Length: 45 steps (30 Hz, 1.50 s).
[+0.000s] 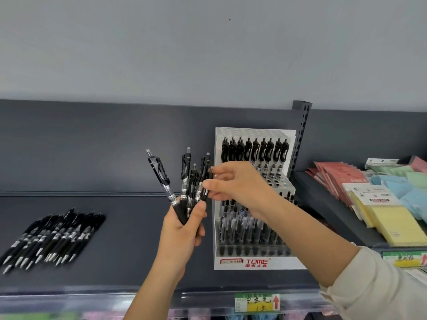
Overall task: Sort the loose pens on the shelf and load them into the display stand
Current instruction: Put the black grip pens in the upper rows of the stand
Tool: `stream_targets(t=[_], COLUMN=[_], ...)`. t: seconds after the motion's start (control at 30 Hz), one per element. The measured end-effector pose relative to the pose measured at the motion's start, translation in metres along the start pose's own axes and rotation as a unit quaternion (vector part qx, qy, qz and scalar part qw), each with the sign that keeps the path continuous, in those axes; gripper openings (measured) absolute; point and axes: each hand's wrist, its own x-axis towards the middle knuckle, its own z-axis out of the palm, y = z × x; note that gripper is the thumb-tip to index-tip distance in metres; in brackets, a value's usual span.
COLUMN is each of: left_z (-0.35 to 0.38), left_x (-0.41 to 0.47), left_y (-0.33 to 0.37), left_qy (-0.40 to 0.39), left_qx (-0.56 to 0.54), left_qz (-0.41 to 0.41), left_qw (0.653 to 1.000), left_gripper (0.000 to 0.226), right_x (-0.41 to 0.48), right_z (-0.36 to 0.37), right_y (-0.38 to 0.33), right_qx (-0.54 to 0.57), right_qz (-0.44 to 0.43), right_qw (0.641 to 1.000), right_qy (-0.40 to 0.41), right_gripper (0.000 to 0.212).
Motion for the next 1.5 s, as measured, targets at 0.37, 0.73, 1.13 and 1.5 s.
stream_targets(t=[0.37, 0.73, 1.13, 1.5], left_z=[0.004, -0.002, -0.003, -0.001], left_x=[0.011, 0.014, 0.015, 0.017], left_y=[-0.008, -0.014, -0.014, -0.011], left_qy=[0.034, 0.053, 0.040, 0.025], left_qx=[-0.038, 0.016, 0.013, 0.010], left_qz=[-0.046, -0.039, -0.032, -0.027], left_qw=[0.998, 0.998, 0.999, 0.999], left_gripper=[0.020, 0.031, 0.034, 0.034], right_x=[0.000, 0.034, 0.048, 0.060], right_z=[-0.044, -0.081, -0.075, -0.075], right_y=[-0.014, -0.003, -0.012, 0.014], right_qx=[0.102, -0.188, -0.277, -0.318], right_qz=[-0.010, -0.139, -0.138, -0.064], right_qw=[0.985, 0.918, 0.906, 0.920], right_qy=[0.138, 0.319, 0.290, 0.222], right_gripper=[0.025, 0.026, 0.023, 0.020])
